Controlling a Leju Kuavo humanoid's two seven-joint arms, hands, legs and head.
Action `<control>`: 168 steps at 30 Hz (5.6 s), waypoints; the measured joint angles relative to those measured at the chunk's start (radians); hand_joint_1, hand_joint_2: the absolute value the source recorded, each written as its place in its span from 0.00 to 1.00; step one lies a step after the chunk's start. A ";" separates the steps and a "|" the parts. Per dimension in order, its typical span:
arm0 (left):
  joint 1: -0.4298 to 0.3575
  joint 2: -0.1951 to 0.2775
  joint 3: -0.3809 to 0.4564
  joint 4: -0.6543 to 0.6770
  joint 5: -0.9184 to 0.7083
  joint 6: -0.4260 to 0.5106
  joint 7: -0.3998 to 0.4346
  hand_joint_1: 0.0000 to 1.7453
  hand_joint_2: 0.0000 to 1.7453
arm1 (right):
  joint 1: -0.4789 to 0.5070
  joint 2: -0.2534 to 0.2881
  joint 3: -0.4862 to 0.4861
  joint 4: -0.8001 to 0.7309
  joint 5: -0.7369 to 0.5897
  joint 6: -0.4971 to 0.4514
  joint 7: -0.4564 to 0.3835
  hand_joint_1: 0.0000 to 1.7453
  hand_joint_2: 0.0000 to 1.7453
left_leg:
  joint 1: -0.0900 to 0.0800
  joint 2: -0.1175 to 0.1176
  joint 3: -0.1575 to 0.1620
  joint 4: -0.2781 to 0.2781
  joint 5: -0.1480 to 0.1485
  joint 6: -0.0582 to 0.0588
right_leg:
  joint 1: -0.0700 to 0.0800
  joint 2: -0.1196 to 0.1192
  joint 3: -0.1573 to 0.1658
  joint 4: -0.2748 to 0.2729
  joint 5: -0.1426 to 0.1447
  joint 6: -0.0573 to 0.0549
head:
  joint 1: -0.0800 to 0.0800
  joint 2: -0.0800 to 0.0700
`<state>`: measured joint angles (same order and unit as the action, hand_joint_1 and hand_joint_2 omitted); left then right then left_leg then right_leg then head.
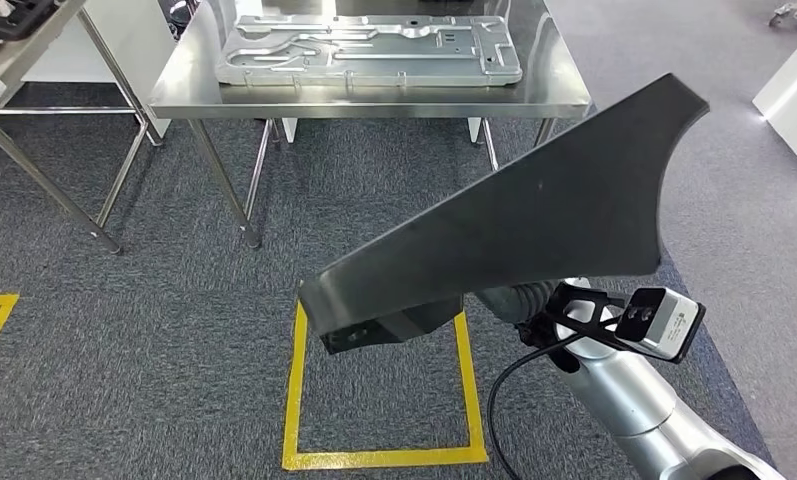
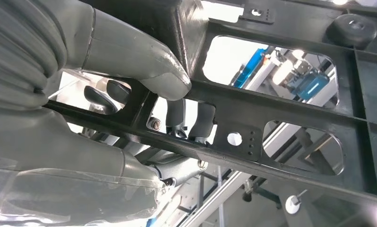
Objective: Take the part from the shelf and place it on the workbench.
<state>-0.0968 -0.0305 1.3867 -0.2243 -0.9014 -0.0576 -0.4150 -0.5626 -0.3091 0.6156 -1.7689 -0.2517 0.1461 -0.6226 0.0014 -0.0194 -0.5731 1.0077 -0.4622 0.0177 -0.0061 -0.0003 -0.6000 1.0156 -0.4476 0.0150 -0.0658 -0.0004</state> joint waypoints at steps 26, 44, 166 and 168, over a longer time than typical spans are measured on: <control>0.002 0.008 -0.001 0.000 -0.013 -0.007 -0.014 0.00 1.00 | 0.043 0.012 -0.020 -0.041 -0.002 -0.022 0.000 1.00 1.00 | 0.001 0.016 0.013 -0.001 -0.005 0.022 | -0.001 -0.002 -0.108 0.235 -0.089 0.006 | 0.000 0.000; 0.004 0.011 -0.002 0.000 -0.013 -0.007 -0.020 0.00 1.00 | 0.131 0.089 -0.089 -0.114 0.089 0.040 -0.001 1.00 1.00 | 0.000 0.018 -0.043 0.062 0.010 -0.020 | 0.009 0.005 0.049 -0.012 -0.030 -0.034 | 0.000 0.000; 0.003 0.000 -0.044 0.000 -0.039 -0.018 -0.135 0.00 1.00 | -0.549 0.285 -0.027 0.910 1.506 -0.386 0.413 0.50 0.50 | 0.000 0.013 -0.091 0.078 0.055 -0.028 | 0.008 0.010 0.007 0.016 -0.012 -0.049 | 0.000 0.000; -0.001 -0.001 -0.044 0.000 -0.040 -0.022 -0.146 0.00 1.00 | -0.553 0.330 0.014 1.018 1.545 -0.355 0.422 0.00 0.00 | -0.006 0.013 -0.062 0.017 0.064 -0.021 | 0.009 0.012 0.007 0.014 -0.013 -0.041 | 0.000 0.000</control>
<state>-0.0978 -0.0311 1.3423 -0.2243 -0.9414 -0.0796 -0.5606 -1.1153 0.0205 0.6294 -0.7511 1.2936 -0.2091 -0.2008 -0.0049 -0.0069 -0.6354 1.0251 -0.3979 -0.0035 0.0028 0.0118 -0.5925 1.0294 -0.4605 -0.0263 -0.0662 -0.0004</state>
